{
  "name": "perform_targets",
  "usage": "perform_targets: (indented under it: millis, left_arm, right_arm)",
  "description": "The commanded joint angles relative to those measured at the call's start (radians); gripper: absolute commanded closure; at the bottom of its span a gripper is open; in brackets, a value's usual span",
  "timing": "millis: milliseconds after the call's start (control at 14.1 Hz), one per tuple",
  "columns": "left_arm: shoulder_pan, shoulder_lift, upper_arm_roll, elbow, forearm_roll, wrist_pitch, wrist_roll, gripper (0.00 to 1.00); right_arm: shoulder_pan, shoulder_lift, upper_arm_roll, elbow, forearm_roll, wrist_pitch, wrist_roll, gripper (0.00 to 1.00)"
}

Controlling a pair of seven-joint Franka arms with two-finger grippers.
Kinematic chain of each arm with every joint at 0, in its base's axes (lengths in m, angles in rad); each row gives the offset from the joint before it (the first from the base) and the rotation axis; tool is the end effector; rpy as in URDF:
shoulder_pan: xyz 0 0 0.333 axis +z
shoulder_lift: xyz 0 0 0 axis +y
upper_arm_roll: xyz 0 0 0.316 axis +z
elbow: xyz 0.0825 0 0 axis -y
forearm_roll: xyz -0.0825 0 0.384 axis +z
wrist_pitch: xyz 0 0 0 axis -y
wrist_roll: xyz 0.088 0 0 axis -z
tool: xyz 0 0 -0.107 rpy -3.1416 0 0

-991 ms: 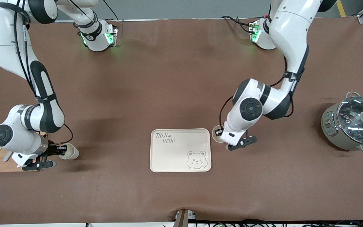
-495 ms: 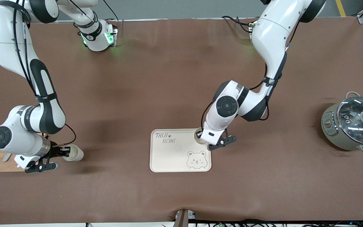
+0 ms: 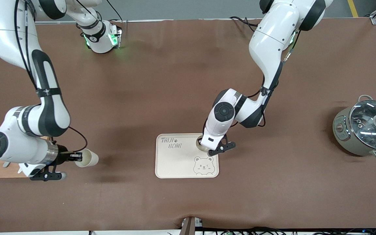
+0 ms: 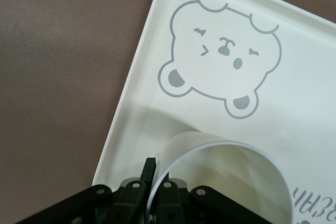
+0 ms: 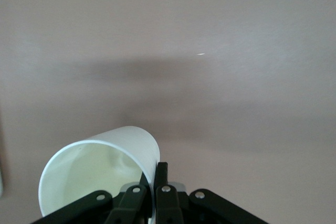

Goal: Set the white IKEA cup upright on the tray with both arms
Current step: 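Set the cup on the tray with the left gripper while the right gripper lifts, then open the left gripper and withdraw while the right gripper lowers its cup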

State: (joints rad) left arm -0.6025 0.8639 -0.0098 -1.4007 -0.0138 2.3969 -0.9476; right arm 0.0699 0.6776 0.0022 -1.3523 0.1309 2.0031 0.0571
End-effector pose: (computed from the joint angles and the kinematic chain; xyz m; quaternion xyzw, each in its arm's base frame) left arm 0.6090 -0.4260 0.1989 0.9826 0.1731 0.0409 0.0526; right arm 0.7261 0.0600 0.3224 -0.9979 0.0209 0.0172 0.0587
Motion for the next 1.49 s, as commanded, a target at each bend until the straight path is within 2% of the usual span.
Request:
perform_targets:
  millis: [0, 71, 142, 212, 354, 566, 778, 1415]
  left_arm:
    - [-0.019, 0.012, 0.024, 0.028, 0.014, 0.002, -0.027, 1.0]
    - [-0.019, 0.01, 0.024, 0.028, 0.014, 0.002, -0.027, 0.89]
    - [-0.019, 0.009, 0.024, 0.028, 0.014, 0.002, -0.028, 0.17]
    - [-0.025, 0.006, 0.027, 0.028, 0.015, 0.002, -0.039, 0.0]
    - [-0.042, -0.005, 0.046, 0.028, 0.017, -0.002, -0.114, 0.0]
    - [-0.08, -0.023, 0.082, 0.028, 0.02, -0.027, -0.126, 0.0]
    - [-0.083, -0.06, 0.09, 0.031, 0.011, -0.126, -0.126, 0.0]
    - [-0.054, -0.19, 0.096, 0.031, 0.02, -0.269, -0.085, 0.0]
  right_arm:
    - [0.069, -0.02, -0.004, -0.004, 0.012, -0.014, 0.168, 1.0]
    - [0.097, -0.021, -0.004, -0.004, 0.012, -0.014, 0.228, 1.0]
    - [0.123, -0.021, -0.004, -0.004, 0.012, -0.012, 0.289, 1.0]
    - [0.146, -0.021, -0.004, -0.004, 0.01, -0.01, 0.349, 1.0]
    - [0.188, -0.021, -0.004, 0.016, 0.009, -0.004, 0.435, 1.0]
    - [0.241, -0.013, -0.005, 0.021, 0.007, 0.026, 0.538, 1.0]
    - [0.293, -0.004, -0.005, 0.021, 0.006, 0.091, 0.636, 1.0]
    - [0.355, 0.086, -0.007, 0.013, 0.004, 0.246, 0.714, 1.0]
